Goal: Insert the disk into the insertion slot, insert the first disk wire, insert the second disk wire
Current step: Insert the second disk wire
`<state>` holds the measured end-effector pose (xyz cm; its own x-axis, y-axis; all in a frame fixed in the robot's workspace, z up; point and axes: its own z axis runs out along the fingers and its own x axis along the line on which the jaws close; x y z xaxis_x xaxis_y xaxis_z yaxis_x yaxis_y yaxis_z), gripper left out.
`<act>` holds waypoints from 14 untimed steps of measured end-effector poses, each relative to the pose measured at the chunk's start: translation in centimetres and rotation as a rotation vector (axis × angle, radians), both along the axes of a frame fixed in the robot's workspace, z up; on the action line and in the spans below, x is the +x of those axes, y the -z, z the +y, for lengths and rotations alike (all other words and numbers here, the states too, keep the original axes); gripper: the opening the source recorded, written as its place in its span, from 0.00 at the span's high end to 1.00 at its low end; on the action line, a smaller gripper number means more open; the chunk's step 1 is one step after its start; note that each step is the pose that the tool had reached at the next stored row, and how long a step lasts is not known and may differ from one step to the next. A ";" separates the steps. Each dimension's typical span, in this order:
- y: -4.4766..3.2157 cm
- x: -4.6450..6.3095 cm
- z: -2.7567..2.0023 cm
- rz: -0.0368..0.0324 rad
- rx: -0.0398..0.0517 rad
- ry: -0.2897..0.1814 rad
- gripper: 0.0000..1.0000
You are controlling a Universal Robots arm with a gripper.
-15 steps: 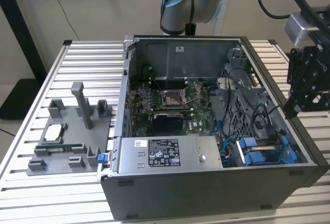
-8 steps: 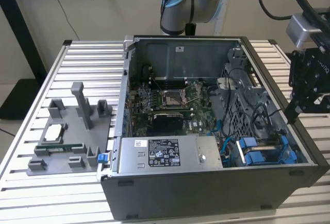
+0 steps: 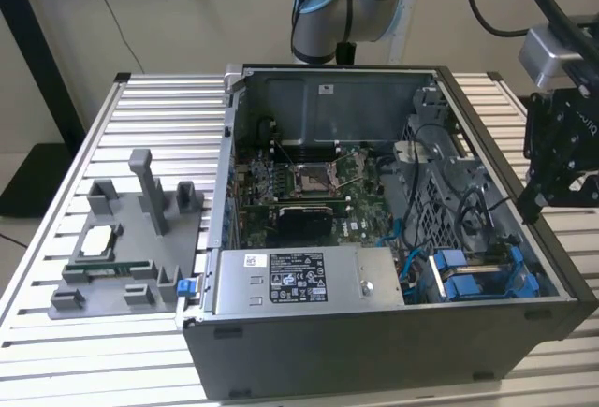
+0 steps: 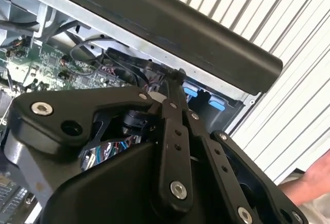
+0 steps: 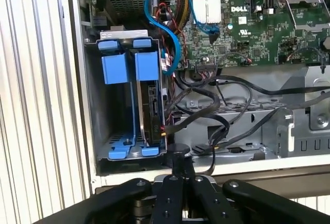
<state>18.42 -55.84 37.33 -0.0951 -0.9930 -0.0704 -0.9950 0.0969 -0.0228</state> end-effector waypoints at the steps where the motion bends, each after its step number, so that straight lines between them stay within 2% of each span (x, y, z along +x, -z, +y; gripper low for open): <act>1: -0.02 0.2 -0.04 0.0015 0.0000 0.000 0.00; 4: -0.09 0.9 -0.21 0.0088 0.0000 0.000 0.00; 6: 0.00 1.5 -0.23 0.0091 0.0004 0.000 0.00; 8: 0.18 2.1 -0.24 0.0091 0.0093 0.000 0.00; 10: 0.37 2.2 -0.32 0.0092 0.0175 0.002 0.00; 14: 0.51 2.2 -0.38 0.0096 0.0198 0.042 0.00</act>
<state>20.63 -56.22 36.81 -0.1378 -0.9865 -0.0890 -0.9902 0.1393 -0.0109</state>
